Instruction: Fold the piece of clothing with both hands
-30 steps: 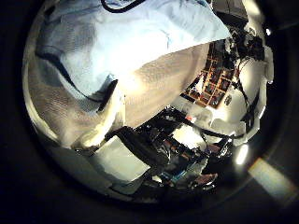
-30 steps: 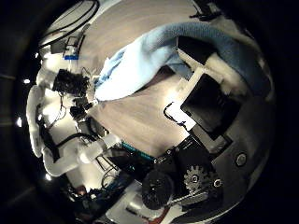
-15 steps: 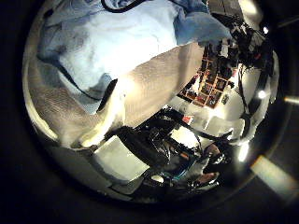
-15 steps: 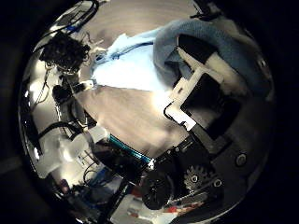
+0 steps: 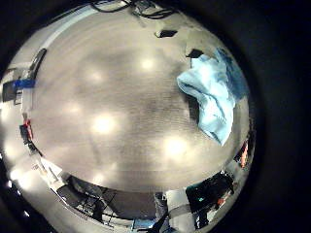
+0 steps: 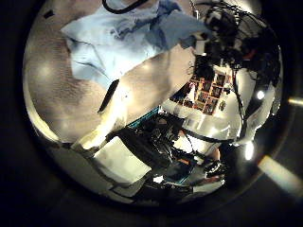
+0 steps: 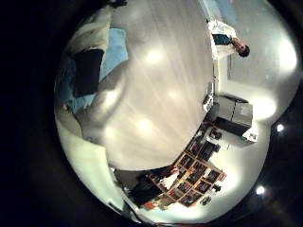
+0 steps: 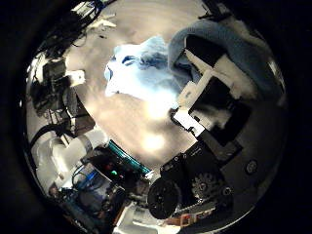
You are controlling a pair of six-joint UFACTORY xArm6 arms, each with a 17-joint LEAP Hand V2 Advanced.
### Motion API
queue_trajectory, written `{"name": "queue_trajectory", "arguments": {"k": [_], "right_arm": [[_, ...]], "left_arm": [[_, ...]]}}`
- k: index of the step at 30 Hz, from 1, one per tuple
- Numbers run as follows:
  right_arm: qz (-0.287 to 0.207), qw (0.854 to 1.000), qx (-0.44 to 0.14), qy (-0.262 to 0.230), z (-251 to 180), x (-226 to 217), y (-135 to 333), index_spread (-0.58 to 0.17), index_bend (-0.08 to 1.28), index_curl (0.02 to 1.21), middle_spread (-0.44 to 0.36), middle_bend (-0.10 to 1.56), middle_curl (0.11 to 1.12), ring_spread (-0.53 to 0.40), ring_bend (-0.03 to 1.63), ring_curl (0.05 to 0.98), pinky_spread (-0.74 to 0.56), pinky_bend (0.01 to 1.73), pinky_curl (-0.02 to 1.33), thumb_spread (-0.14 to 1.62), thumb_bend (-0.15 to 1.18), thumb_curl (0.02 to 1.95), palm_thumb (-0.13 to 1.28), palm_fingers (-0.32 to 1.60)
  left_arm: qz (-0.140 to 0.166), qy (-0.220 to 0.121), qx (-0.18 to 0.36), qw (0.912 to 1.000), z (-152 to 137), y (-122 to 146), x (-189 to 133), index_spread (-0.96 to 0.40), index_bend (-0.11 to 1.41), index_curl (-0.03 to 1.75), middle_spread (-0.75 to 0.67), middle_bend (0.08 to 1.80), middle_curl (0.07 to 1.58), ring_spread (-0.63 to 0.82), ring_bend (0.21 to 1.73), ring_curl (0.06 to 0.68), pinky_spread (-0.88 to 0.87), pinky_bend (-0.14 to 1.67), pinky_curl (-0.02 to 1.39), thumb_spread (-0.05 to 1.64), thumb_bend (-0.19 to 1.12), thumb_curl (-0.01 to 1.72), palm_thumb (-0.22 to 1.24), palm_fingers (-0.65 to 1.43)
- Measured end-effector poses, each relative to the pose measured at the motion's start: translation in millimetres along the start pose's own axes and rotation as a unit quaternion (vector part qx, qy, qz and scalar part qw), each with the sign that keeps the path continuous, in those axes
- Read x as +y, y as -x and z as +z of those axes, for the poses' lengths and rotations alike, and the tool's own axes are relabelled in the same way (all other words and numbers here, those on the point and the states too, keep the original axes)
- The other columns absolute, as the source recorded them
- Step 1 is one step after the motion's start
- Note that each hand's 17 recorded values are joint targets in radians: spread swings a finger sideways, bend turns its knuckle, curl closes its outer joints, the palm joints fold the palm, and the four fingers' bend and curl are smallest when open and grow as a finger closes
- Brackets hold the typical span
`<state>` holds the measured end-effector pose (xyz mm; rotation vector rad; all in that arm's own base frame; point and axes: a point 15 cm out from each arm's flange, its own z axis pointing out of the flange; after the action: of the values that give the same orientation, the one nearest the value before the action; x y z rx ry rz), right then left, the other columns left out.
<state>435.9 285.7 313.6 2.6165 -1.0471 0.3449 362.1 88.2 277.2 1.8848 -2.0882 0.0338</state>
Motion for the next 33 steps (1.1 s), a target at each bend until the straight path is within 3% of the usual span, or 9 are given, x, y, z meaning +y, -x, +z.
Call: {"name": "queue_trajectory", "arguments": {"k": [7,13,16,17,18,19,22,27,33], "right_arm": [[-0.037,0.999,-0.013,-0.004,0.6,-15.5,45.0,-0.228,1.16,0.78,-0.122,1.35,0.73,-0.199,1.40,0.709,-0.21,1.13,1.12,1.09,-0.03,0.84,0.87,1.12],[-0.043,0.996,-0.081,-0.013,0.0,-22.1,82.5,-0.258,1.01,0.74,-0.136,1.29,0.70,-0.203,1.36,0.671,-0.25,1.08,1.03,1.13,-0.02,0.78,0.80,1.11],[-0.033,0.992,-0.120,-0.011,2.5,-22.4,87.3,-0.307,0.79,0.71,-0.169,1.16,0.66,-0.234,1.34,0.639,-0.36,1.07,0.95,1.15,-0.02,0.74,0.78,0.90],[-0.028,0.991,-0.128,-0.007,4.8,-20.5,84.3,-0.322,0.64,0.68,-0.185,1.06,0.63,-0.259,1.30,0.627,-0.40,1.11,0.93,1.15,-0.02,0.73,0.77,0.63],[-0.023,0.991,-0.135,-0.003,6.9,-19.1,80.6,-0.330,0.58,0.68,-0.196,1.00,0.62,-0.268,1.29,0.627,-0.42,1.13,0.92,1.15,-0.02,0.73,0.76,0.52],[-0.019,0.990,-0.142,0.002,9.4,-16.8,76.5,-0.338,0.53,0.67,-0.198,0.92,0.60,-0.249,1.23,0.627,-0.36,1.05,0.94,1.16,-0.02,0.71,0.75,0.17],[-0.008,0.989,-0.147,-0.002,7.4,-12.7,59.4,-0.379,0.40,0.54,-0.145,0.73,0.51,-0.179,1.06,0.520,-0.17,0.94,0.86,1.16,-0.02,0.69,0.72,-0.05],[-0.003,0.988,-0.147,-0.036,-19.4,-2.3,35.7,-0.422,0.26,0.42,-0.057,0.43,0.39,0.034,0.82,0.389,0.15,0.87,0.76,1.17,-0.02,0.65,0.71,-0.13],[0.030,0.980,-0.177,-0.082,-52.7,17.0,0.0,-0.448,0.16,0.37,-0.021,0.29,0.34,0.151,0.67,0.315,0.36,0.74,0.64,1.16,-0.02,0.61,0.71,-0.07]], "left_arm": [[-0.056,-0.032,0.004,0.9979,-22.3,59.1,34.6,-0.03,0.19,0.42,0.16,0.18,0.34,0.28,0.61,0.216,0.25,0.30,0.37,1.17,-0.02,0.34,0.51,0.23],[-0.069,-0.029,0.008,0.9971,-18.9,77.3,47.3,-0.04,0.19,0.43,0.16,0.18,0.33,0.27,0.61,0.216,0.25,0.30,0.37,1.16,-0.02,0.34,0.53,0.23],[-0.069,-0.023,0.012,0.9972,-13.6,77.9,48.4,-0.04,0.19,0.43,0.16,0.18,0.33,0.27,0.61,0.216,0.25,0.30,0.37,1.16,-0.02,0.34,0.53,0.23],[-0.070,-0.021,0.013,0.9973,-12.3,77.3,48.7,-0.04,0.19,0.43,0.16,0.18,0.33,0.28,0.61,0.216,0.25,0.30,0.37,1.16,-0.02,0.34,0.53,0.23],[-0.070,-0.020,0.014,0.9973,-10.8,76.9,49.1,-0.04,0.19,0.43,0.16,0.18,0.33,0.28,0.61,0.216,0.25,0.30,0.37,1.16,-0.02,0.34,0.53,0.23],[-0.070,-0.019,0.015,0.9973,-9.7,76.7,49.2,-0.04,0.19,0.43,0.16,0.18,0.33,0.28,0.61,0.216,0.25,0.30,0.37,1.16,-0.02,0.34,0.53,0.23],[-0.069,-0.015,0.017,0.9973,-6.3,75.1,50.0,-0.04,0.19,0.43,0.16,0.18,0.33,0.28,0.61,0.217,0.25,0.30,0.37,1.16,-0.02,0.34,0.53,0.23],[-0.063,-0.009,0.017,0.9978,-3.9,67.7,48.5,-0.03,0.19,0.43,0.16,0.18,0.33,0.28,0.61,0.217,0.25,0.30,0.37,1.16,-0.02,0.34,0.53,0.23],[-0.049,-0.003,0.013,0.9987,-6.2,48.3,44.3,-0.03,0.19,0.43,0.16,0.18,0.33,0.28,0.61,0.218,0.25,0.30,0.38,1.16,-0.02,0.34,0.53,0.23]]}}
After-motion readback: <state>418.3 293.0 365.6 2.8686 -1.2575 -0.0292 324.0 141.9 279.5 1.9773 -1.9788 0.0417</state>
